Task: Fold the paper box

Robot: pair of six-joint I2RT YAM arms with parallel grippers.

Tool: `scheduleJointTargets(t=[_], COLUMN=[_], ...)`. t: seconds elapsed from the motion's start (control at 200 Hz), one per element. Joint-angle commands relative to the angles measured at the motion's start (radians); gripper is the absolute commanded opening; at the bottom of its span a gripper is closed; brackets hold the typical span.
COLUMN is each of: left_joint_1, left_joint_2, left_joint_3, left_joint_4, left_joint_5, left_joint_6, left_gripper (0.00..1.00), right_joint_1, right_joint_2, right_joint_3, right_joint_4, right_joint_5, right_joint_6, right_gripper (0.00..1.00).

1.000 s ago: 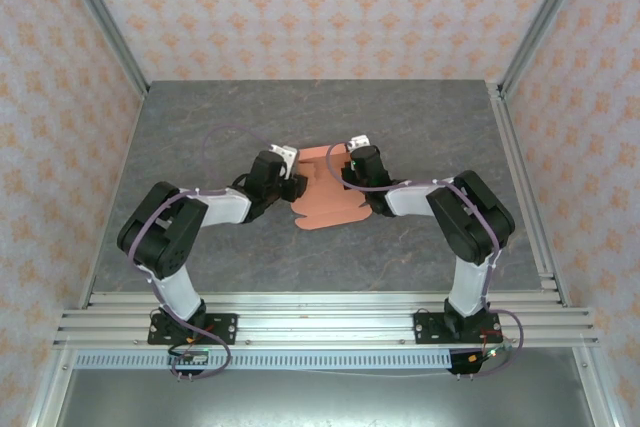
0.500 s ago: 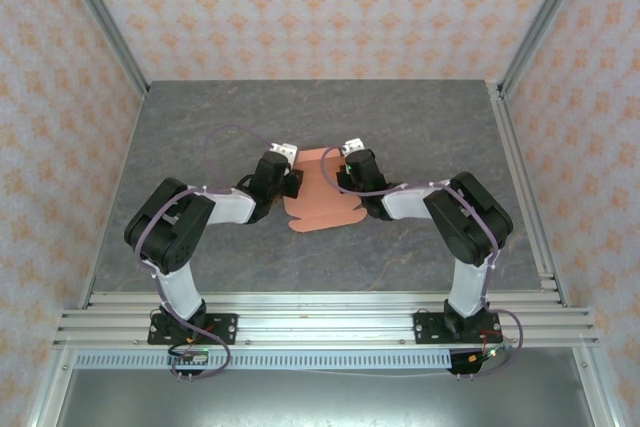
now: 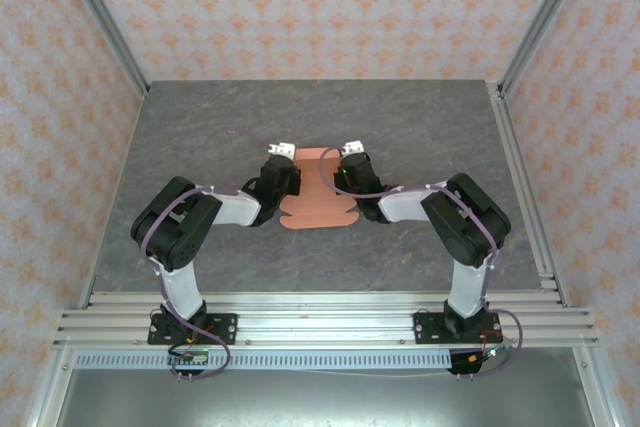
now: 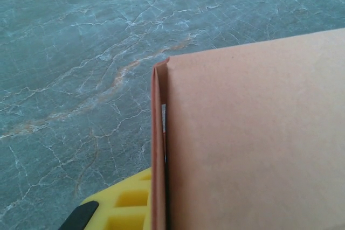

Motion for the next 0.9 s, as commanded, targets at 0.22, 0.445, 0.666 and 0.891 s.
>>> scheduleJointTargets(t=[0.22,0.445,0.666,0.891], left_joint_1=[-0.023,-0.023,-0.023,-0.032], left_joint_2=[-0.018,-0.010,-0.002,0.013], left_joint_3=[-0.010,0.011,0.026,0.102], left_joint_4=[0.032,-0.008,-0.061,-0.248], left_joint_5=[-0.013,-0.041,-0.266,-0.488], left_joint_6=[-0.018,-0.031,-0.187,-0.437], left_gripper=[0.00,0.00,0.00,0.00], right_joint_1=[0.022,0.022,0.028,0.066], right_joint_2=[0.109,0.146,0.125,0.116], right_joint_3=[0.058,0.114,0.127,0.162], right_joint_4=[-0.106,-0.116,-0.218,-0.356], right_joint_5=[0.150,0.260,0.420,0.564], right_joint_6=[0.015,0.015,0.169,0.281], right_gripper=[0.12,0.00,0.00,0.00])
